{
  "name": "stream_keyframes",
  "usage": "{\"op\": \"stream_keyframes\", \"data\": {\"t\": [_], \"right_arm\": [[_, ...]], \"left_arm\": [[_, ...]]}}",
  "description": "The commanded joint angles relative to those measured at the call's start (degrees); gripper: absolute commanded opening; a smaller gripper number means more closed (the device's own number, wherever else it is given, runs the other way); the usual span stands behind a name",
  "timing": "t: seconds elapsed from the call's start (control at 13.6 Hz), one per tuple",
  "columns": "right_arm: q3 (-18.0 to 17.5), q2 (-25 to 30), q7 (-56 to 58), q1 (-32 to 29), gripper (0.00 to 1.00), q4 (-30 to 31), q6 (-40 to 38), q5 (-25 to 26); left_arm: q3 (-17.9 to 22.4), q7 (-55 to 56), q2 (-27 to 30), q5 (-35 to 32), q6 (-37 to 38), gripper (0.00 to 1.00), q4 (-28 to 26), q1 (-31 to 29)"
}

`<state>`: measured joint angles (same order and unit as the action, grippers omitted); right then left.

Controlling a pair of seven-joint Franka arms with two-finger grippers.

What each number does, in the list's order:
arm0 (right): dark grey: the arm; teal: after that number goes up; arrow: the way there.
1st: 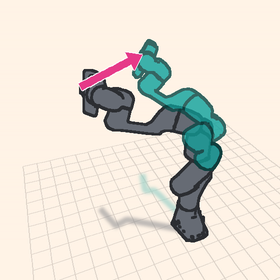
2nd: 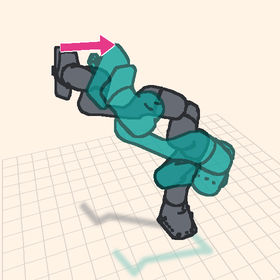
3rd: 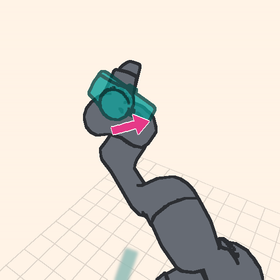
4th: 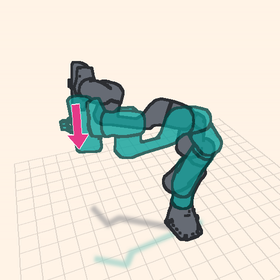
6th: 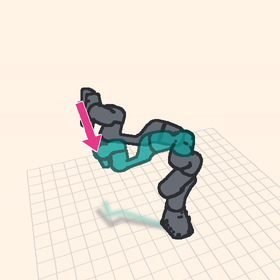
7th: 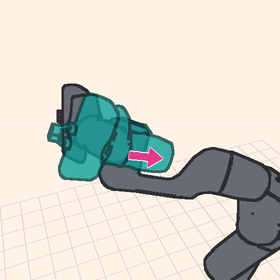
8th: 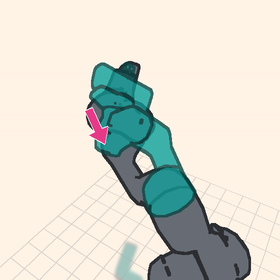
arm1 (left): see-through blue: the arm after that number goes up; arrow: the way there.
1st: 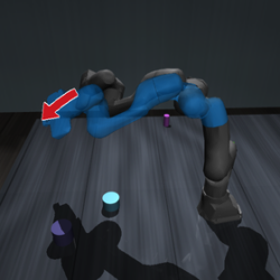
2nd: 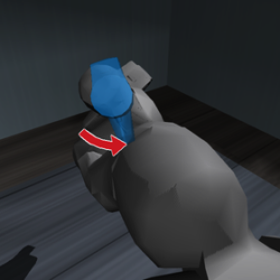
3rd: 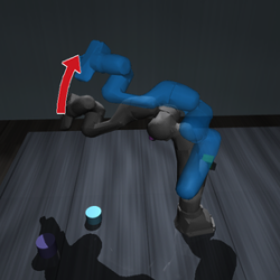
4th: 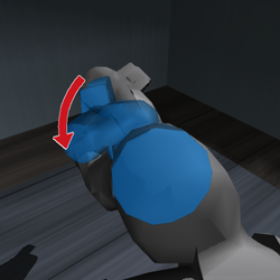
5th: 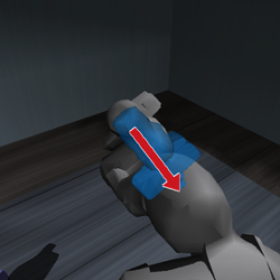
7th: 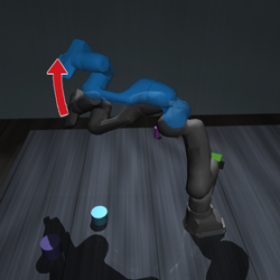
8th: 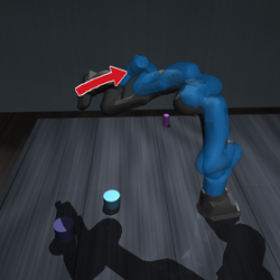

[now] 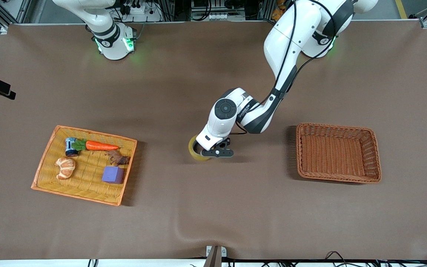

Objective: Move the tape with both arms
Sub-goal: 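Lower the left gripper onto the tape roll and grasp it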

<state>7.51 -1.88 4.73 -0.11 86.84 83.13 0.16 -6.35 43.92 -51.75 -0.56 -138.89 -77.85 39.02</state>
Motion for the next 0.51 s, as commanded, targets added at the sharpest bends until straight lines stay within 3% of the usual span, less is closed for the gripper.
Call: {"op": "stream_keyframes", "data": {"t": [0.0, 0.07, 0.44], "right_arm": [[-0.21, 0.74, -0.24, 0.63, 1.00, 0.61, -0.25, -0.07], [-0.30, 0.83, -0.16, 0.55, 1.00, 0.61, -0.25, -0.33], [-0.30, 0.92, -0.42, 1.51, 1.00, 0.26, 0.19, -1.65]], "left_arm": [[0.63, -0.85, 2.16, 0.21, 0.28, 0.00, 1.21, 0.27], [0.63, -0.94, 4.09, 0.21, 1.50, 0.00, 0.69, -1.22], [0.46, -4.45, 19.02, 0.12, 21.17, 0.00, -2.11, -9.57]]}}
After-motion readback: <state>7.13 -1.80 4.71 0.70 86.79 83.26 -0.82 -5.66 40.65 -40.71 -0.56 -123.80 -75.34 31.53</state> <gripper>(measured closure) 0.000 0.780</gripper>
